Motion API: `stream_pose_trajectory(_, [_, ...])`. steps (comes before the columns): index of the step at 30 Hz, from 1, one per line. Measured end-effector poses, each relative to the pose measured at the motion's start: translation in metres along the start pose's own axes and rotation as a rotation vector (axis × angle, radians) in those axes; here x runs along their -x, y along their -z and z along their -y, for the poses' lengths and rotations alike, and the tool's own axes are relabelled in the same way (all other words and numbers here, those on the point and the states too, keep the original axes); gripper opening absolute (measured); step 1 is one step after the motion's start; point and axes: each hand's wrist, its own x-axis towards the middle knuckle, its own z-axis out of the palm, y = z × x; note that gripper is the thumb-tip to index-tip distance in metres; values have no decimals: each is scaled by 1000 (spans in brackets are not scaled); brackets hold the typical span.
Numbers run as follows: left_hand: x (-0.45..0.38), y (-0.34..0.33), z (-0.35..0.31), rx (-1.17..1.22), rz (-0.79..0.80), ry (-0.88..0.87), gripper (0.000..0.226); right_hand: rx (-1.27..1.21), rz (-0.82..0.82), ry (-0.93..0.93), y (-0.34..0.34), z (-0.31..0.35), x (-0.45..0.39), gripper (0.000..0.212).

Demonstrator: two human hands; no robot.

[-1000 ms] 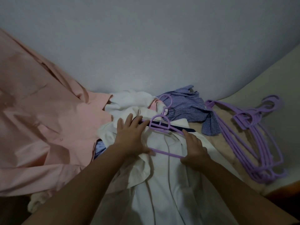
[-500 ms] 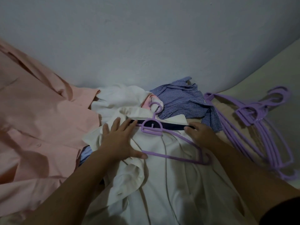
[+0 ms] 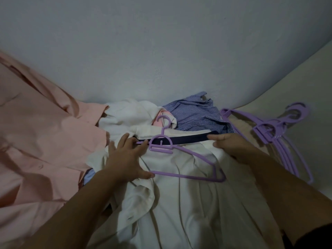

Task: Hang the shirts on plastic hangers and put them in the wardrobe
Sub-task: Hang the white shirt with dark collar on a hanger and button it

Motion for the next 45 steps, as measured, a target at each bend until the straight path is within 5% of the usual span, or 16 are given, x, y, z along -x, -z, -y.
stream_pose_trajectory(7, [6, 17, 2, -9, -153, -9, 116, 127, -124, 141, 18, 31, 32, 41])
stream_pose_trajectory(14, [10, 26, -19, -81, -135, -48, 117, 32, -46, 197, -27, 50, 57, 49])
stream_pose_trajectory(21, [16, 20, 8, -59, -246, -120, 104, 221, -75, 210, -33, 35, 51, 59])
stream_pose_trajectory(32, [5, 52, 32, -120, -74, -275, 109, 454, -99, 239, -13, 39, 43, 53])
stream_pose_trajectory(36, [3, 66, 34, -203, 19, -239, 119, 264, -95, 252, -14, 43, 43, 51])
stream_pose_trajectory(42, [6, 53, 18, -109, -83, -97, 125, -126, 19, 202, -59, 47, 63, 48])
stream_pose_trajectory(45, [0, 29, 1, 46, -239, -97, 114, -277, -102, 272, -106, 49, 80, 51])
